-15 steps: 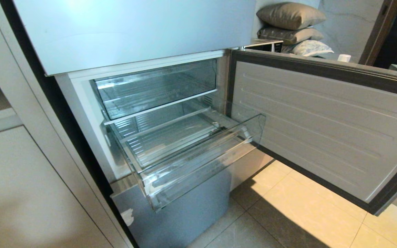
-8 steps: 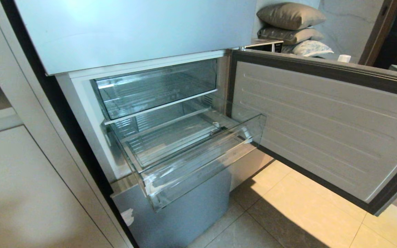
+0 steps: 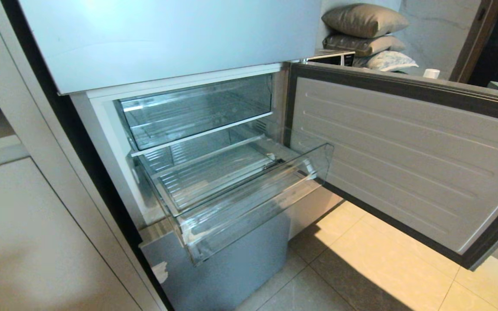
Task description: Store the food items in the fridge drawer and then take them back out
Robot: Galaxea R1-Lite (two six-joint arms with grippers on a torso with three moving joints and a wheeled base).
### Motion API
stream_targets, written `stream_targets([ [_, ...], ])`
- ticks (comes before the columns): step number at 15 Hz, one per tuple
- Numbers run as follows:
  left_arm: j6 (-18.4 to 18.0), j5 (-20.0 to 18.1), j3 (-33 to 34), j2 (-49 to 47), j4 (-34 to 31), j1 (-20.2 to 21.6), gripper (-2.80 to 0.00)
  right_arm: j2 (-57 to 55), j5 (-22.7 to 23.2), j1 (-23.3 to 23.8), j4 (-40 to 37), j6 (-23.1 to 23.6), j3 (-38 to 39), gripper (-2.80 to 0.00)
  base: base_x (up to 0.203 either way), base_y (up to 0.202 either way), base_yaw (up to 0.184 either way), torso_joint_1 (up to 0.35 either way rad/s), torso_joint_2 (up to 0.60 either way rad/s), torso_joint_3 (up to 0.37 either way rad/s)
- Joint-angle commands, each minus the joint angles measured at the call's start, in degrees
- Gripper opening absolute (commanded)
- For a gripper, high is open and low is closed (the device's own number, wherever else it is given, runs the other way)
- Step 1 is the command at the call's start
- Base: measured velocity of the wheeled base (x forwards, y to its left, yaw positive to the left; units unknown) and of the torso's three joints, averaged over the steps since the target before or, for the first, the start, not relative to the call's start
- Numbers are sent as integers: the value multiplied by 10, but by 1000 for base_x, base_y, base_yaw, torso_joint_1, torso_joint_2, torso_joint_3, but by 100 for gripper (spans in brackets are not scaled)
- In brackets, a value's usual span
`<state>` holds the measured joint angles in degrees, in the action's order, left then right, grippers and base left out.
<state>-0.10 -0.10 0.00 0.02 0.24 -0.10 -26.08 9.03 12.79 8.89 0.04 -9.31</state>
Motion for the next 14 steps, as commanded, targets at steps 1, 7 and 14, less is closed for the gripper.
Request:
stream_targets([
  [1,0,0,1,0,0,0,-280,98,-7,-84,-79,8,56,-280,0,0,0,0,0,0],
  [7,0,0,1,0,0,0,-280,263,-95,-119,-141,32,71,-280,0,0,0,0,0,0],
  [14,0,0,1,0,0,0,-280,261,-103,-122,-91,7,93,-280,0,0,0,0,0,0],
])
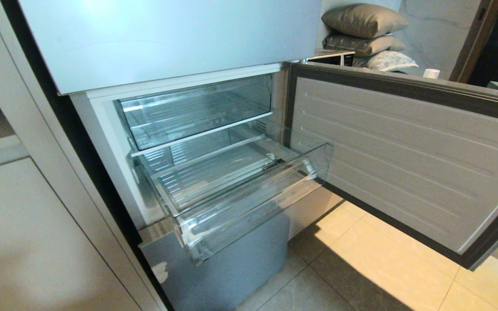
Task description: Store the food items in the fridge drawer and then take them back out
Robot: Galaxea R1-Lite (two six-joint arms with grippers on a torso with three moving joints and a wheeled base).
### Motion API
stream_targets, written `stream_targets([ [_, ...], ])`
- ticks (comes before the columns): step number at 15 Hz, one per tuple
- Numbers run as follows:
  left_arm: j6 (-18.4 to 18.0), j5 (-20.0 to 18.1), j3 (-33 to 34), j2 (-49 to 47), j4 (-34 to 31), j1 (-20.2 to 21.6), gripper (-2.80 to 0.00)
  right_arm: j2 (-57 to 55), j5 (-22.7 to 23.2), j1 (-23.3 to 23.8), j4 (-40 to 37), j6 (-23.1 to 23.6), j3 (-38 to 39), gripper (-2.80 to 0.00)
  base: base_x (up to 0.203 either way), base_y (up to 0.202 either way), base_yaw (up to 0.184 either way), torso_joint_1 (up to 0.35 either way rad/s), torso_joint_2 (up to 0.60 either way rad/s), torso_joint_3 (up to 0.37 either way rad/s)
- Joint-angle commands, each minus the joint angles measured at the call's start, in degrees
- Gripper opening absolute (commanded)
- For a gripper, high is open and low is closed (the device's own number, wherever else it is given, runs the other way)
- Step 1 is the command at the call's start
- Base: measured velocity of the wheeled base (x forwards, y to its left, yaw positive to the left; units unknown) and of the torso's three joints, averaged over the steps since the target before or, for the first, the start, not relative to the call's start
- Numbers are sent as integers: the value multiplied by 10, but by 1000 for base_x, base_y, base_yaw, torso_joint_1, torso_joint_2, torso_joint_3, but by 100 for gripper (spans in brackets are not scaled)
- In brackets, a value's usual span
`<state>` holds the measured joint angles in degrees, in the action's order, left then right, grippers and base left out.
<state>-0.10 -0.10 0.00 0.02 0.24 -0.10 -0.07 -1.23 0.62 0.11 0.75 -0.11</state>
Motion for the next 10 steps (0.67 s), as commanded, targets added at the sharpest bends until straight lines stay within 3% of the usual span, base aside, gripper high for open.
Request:
stream_targets([
  [1,0,0,1,0,0,0,-280,1,-1,0,-3,-6,1,-280,0,0,0,0,0,0],
  [4,0,1,1,0,0,0,-280,1,-3,0,-2,-16,2,-280,-1,0,29,0,-1,1],
  [10,0,0,0,0,0,0,-280,1,0,0,-2,-8,2,-280,0,-9,173,1,2,3],
])
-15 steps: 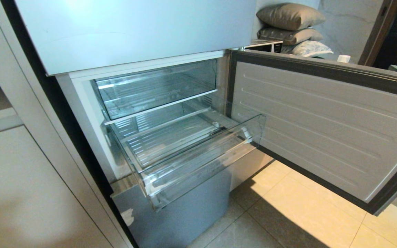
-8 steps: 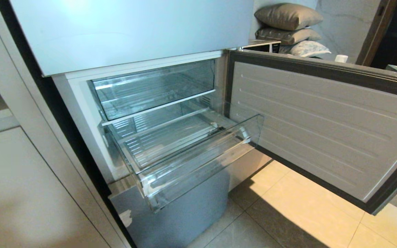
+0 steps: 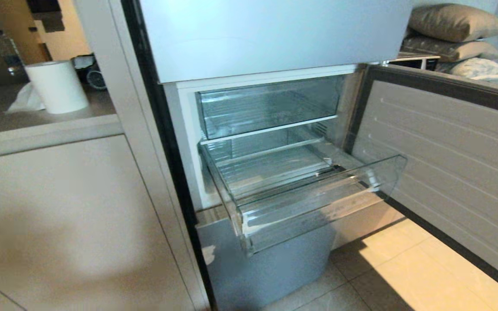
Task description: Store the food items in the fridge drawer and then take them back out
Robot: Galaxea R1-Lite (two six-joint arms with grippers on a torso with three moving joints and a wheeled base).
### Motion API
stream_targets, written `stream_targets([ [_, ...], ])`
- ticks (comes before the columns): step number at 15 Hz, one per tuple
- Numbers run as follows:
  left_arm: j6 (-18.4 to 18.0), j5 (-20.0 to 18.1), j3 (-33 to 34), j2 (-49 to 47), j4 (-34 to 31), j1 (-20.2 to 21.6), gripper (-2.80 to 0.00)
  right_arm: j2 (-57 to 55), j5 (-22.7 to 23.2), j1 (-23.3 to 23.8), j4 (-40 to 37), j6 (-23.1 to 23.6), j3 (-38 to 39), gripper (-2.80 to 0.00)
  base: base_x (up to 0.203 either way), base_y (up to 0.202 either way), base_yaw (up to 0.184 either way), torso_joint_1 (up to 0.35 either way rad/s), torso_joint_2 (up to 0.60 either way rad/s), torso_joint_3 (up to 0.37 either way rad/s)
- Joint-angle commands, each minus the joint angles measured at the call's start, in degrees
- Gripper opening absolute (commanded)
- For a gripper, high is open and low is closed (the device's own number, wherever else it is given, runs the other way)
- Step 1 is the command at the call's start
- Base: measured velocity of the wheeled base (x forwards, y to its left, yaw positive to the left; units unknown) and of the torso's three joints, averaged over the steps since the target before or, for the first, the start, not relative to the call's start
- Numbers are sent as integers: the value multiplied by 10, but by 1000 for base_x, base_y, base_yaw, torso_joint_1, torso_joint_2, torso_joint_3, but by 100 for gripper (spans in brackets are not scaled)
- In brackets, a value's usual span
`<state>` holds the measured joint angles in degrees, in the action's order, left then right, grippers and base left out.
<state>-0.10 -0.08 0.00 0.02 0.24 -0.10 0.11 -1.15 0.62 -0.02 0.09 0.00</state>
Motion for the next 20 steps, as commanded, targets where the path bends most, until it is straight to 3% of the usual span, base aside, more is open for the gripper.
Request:
stream_targets([
  [1,0,1,1,0,0,0,-280,-1,-3,0,-1,-4,0,-280,1,-10,175,5,-2,6],
  [9,0,0,1,0,0,0,-280,-14,2,-2,-1,5,0,-280,1,-7,151,1,2,3],
  [12,0,0,1,0,0,0,-280,-103,18,-6,32,19,-12,-280,0,0,0,0,0,0],
  [15,0,0,1,0,0,0,-280,-280,41,-12,88,8,-92,-280,0,0,0,0,0,0],
  [20,0,0,1,0,0,0,-280,-588,103,-36,117,-47,-326,-280,0,0,0,0,0,0],
])
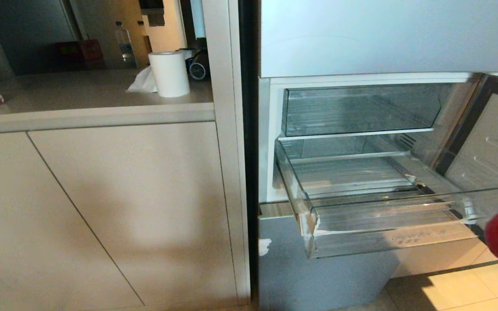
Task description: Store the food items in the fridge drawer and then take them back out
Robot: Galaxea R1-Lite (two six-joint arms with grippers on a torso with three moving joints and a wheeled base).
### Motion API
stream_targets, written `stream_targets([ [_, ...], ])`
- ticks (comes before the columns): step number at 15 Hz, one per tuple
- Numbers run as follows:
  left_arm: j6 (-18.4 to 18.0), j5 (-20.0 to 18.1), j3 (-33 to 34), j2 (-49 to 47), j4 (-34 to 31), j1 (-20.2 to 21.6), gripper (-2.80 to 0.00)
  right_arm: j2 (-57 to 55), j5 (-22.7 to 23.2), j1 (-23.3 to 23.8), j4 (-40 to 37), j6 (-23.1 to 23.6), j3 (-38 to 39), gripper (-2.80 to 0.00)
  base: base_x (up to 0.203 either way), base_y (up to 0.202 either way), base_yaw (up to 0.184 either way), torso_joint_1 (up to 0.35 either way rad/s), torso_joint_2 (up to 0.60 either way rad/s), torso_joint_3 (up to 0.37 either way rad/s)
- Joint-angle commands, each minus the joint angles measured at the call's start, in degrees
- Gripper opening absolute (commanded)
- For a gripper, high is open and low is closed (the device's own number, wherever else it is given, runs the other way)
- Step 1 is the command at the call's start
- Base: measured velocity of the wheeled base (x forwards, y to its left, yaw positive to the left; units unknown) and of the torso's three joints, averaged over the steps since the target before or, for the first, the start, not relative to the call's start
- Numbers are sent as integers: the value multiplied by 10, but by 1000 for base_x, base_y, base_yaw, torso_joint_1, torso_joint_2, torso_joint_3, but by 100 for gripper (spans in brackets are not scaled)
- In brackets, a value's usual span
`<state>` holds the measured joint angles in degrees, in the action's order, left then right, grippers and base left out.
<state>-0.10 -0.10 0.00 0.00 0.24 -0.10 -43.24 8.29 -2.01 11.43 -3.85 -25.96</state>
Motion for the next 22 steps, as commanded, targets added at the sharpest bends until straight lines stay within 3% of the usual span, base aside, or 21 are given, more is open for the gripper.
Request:
stream_targets([
  [1,0,0,1,0,0,0,-280,-211,16,-21,5,-16,-111,-280,0,0,0,0,0,0],
  [7,0,0,1,0,0,0,-280,-503,29,-80,31,-50,-352,-280,0,0,0,0,0,0],
  [11,0,0,1,0,0,0,-280,-617,-9,-135,39,-54,-432,-280,0,0,0,0,0,0],
  [16,0,0,1,0,0,0,-280,-698,-54,-143,40,-54,-488,-280,0,0,0,0,0,0],
  [17,0,0,1,0,0,0,-280,-700,-56,-142,40,-54,-491,-243,0,0,0,0,0,0],
  [18,0,0,1,0,0,0,-280,-703,-57,-141,40,-54,-491,0,0,0,0,0,0,0],
  [22,0,0,1,0,0,0,-280,-699,-58,-136,40,-62,-487,0,0,0,0,0,0,0],
])
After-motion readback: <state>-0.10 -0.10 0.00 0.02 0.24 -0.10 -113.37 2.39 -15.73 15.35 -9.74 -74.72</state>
